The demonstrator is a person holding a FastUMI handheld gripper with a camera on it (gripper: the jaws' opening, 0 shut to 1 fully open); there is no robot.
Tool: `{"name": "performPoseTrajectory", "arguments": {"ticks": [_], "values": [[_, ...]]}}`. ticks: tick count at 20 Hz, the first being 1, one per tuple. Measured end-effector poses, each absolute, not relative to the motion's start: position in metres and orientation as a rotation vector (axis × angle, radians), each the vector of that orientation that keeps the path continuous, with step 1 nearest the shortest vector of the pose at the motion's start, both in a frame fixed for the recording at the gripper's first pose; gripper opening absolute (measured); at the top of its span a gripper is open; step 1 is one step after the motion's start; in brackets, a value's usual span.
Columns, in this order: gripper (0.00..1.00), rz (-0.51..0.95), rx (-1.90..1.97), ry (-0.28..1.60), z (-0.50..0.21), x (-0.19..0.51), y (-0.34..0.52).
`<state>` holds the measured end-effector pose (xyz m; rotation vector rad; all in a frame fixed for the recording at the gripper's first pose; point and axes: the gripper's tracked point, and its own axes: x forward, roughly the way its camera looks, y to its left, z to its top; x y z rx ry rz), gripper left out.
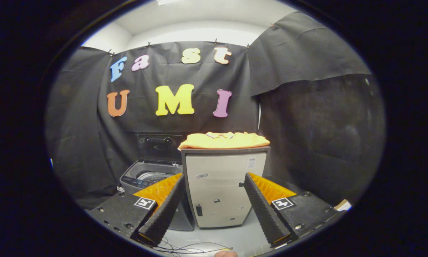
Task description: Put the clothes into the washing machine and then close the washing machine lid.
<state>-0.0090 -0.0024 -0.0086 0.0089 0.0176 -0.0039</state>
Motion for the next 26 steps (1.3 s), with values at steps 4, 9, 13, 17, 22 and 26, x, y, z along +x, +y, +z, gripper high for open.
{"name": "performPoseTrajectory", "arguments": {"ticks": [4, 9, 13, 17, 22, 26], "values": [[1.0, 0.002, 0.008, 0.002, 0.0, -0.007, -0.001], [1.0, 0.012, 0.017, -0.009, 0.011, 0.004, 0.001], [1.0, 0.018, 0.007, 0.0, 0.023, 0.024, -0.001], [1.0, 0.019, -0.003, 0.002, 0.049, 0.055, -0.011], [1.0, 0.022, -0.017, -0.01, 0.087, 0.117, -0.02], [1.0, 0.024, -0.022, -0.022, 0.111, 0.172, -0.023]]}}
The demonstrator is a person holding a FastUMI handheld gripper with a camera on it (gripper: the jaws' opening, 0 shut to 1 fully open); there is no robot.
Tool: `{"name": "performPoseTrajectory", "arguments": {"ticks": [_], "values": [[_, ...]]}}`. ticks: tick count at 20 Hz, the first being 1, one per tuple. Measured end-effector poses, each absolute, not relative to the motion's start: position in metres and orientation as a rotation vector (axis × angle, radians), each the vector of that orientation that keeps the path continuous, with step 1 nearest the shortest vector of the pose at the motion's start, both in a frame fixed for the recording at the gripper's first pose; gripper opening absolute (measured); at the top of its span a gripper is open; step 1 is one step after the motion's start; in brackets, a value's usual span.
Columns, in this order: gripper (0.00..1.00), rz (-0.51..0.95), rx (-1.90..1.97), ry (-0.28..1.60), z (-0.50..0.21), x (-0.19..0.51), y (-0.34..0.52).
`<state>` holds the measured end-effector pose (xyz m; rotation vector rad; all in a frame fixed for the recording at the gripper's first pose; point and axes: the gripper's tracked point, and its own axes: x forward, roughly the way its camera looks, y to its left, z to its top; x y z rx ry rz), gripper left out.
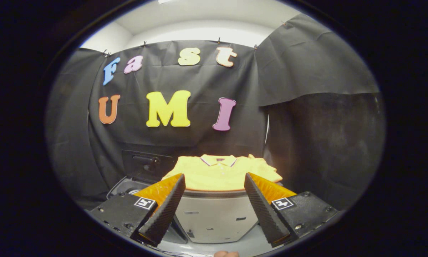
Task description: Put the clothes into the washing machine and then close the washing machine lid.
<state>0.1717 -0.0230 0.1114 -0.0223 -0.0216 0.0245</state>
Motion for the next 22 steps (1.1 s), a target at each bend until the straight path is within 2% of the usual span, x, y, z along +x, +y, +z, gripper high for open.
{"name": "performPoseTrajectory", "arguments": {"ticks": [6, 12, 22], "values": [[1.0, 0.055, -0.068, 0.002, 0.136, 0.261, -0.023], [1.0, 0.055, -0.122, 0.072, 0.13, 0.34, -0.029], [1.0, 0.055, -0.136, 0.435, 0.072, 0.405, -0.042]]}}
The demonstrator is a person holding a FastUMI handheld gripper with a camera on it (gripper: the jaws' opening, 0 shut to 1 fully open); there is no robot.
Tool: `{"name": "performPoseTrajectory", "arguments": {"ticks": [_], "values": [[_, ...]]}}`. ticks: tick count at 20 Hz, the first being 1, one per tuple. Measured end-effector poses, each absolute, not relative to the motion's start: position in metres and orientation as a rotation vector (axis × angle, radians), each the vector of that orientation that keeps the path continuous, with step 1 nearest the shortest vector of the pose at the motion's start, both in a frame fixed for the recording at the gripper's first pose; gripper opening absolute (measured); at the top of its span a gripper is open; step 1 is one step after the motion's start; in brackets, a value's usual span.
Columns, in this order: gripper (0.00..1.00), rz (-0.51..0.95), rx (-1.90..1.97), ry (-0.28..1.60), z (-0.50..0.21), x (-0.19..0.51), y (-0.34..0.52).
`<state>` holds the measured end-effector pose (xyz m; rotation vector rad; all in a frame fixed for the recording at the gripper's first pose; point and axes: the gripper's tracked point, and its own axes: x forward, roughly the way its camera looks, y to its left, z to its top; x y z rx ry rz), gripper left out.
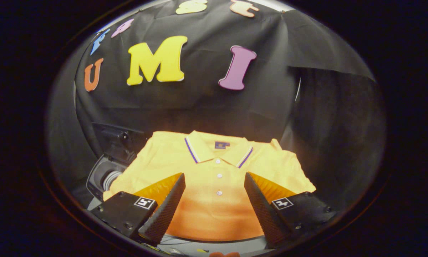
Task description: Put the clothes into the washing machine and then close the washing machine lid.
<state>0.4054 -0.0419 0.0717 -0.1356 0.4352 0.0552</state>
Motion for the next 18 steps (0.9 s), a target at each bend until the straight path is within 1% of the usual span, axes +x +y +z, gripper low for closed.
{"name": "performPoseTrajectory", "arguments": {"ticks": [11, 14, 18], "values": [[1.0, 0.07, -0.102, 0.591, 0.037, 0.413, -0.048], [1.0, 0.065, -0.023, 0.582, 0.036, 0.414, -0.045], [1.0, 0.08, -0.036, 0.544, 0.034, 0.415, -0.044]]}}
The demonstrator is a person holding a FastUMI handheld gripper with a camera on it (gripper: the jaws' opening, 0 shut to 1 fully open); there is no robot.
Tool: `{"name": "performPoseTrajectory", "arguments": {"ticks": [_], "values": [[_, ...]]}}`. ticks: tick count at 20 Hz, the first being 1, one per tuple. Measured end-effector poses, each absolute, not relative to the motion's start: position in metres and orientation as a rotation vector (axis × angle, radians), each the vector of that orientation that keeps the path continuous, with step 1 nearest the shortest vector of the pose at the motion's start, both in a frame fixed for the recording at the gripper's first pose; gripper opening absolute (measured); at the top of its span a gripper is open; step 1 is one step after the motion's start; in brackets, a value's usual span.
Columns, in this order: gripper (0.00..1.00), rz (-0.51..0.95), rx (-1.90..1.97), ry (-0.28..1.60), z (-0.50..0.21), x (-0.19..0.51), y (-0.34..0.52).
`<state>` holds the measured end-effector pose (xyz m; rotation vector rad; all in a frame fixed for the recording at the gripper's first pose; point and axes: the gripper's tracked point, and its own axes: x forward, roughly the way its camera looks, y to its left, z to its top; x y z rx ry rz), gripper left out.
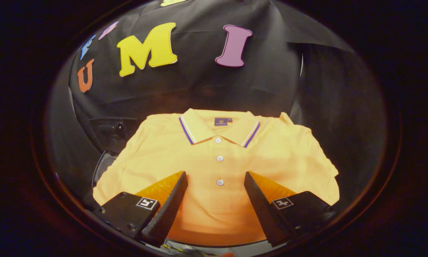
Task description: Put the clothes into the washing machine and then close the washing machine lid.
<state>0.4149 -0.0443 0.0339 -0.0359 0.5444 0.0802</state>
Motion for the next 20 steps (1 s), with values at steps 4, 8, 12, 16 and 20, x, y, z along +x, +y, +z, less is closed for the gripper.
{"name": "performPoseTrajectory", "arguments": {"ticks": [4, 8, 12, 16, 20], "values": [[1.0, 0.073, -0.032, 0.592, 0.033, 0.412, -0.046], [0.97, 0.107, -0.035, 0.667, 0.035, 0.411, -0.044], [0.77, 0.123, -0.024, 0.684, 0.039, 0.415, -0.044], [0.2, 0.106, 0.002, 0.676, 0.04, 0.416, -0.042], [0.05, 0.087, 0.046, 0.705, 0.043, 0.416, -0.039]]}}
